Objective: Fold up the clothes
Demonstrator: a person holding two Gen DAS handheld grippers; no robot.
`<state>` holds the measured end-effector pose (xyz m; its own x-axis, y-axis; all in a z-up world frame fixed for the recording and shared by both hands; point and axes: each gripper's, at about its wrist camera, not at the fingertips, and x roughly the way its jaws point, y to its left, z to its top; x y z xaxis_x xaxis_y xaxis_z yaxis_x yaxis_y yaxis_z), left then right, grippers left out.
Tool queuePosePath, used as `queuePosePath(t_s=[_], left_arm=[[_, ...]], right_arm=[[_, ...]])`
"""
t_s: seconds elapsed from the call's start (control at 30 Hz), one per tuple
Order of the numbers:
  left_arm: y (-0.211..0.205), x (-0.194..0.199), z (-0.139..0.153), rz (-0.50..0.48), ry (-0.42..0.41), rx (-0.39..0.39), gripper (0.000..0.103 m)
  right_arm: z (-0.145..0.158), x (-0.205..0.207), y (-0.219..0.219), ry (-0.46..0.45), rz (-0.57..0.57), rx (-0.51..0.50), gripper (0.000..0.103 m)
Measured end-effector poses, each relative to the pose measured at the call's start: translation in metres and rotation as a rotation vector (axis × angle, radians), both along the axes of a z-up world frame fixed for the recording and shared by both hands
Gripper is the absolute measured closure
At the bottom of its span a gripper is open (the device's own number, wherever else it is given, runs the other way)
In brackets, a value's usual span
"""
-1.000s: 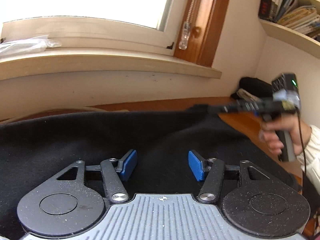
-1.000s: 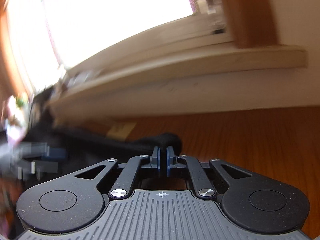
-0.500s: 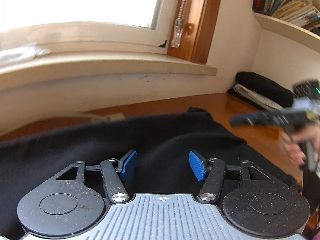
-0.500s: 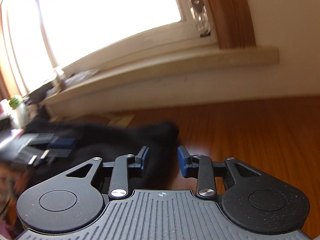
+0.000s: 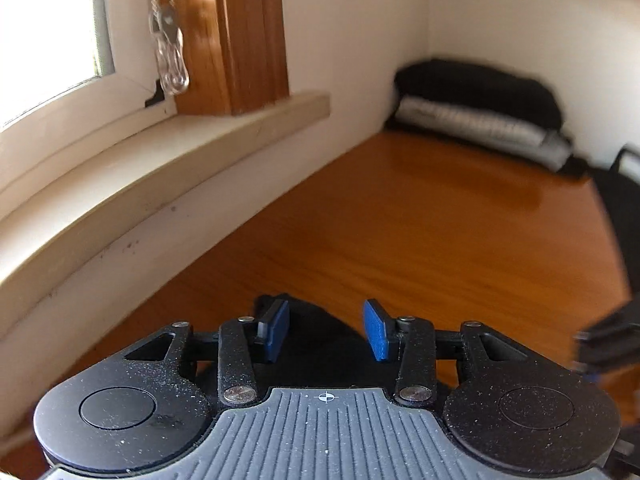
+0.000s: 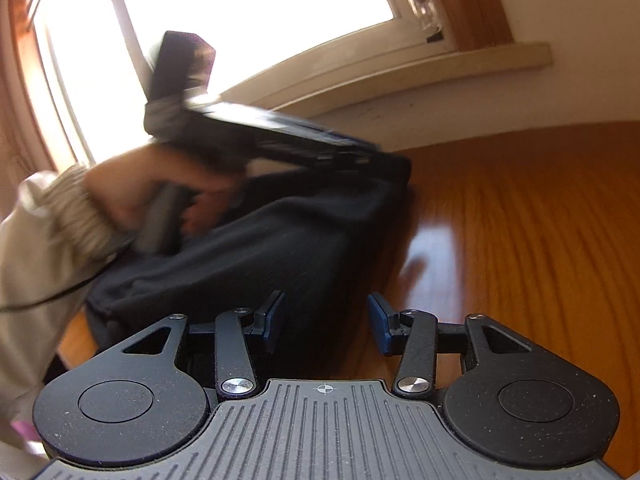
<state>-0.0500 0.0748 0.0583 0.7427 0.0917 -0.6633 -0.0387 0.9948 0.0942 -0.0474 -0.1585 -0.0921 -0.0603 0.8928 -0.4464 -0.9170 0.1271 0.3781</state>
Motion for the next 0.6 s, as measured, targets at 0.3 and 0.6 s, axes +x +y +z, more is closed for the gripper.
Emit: queuePosePath(t_s=[0.3,0.6], left_arm=[[0.006,0.016,-0.005,-0.006,0.069,0.059,0.096],[0.036,-0.003,0.015,0.084,-0.15,-0.147,0.098]], right_arm=[[-0.004,-0.008,-0.007,-0.025,0.01,0.024,0.057],[-0.008,-0.019,-0.016,0.016,0.03,0.052,0.057]])
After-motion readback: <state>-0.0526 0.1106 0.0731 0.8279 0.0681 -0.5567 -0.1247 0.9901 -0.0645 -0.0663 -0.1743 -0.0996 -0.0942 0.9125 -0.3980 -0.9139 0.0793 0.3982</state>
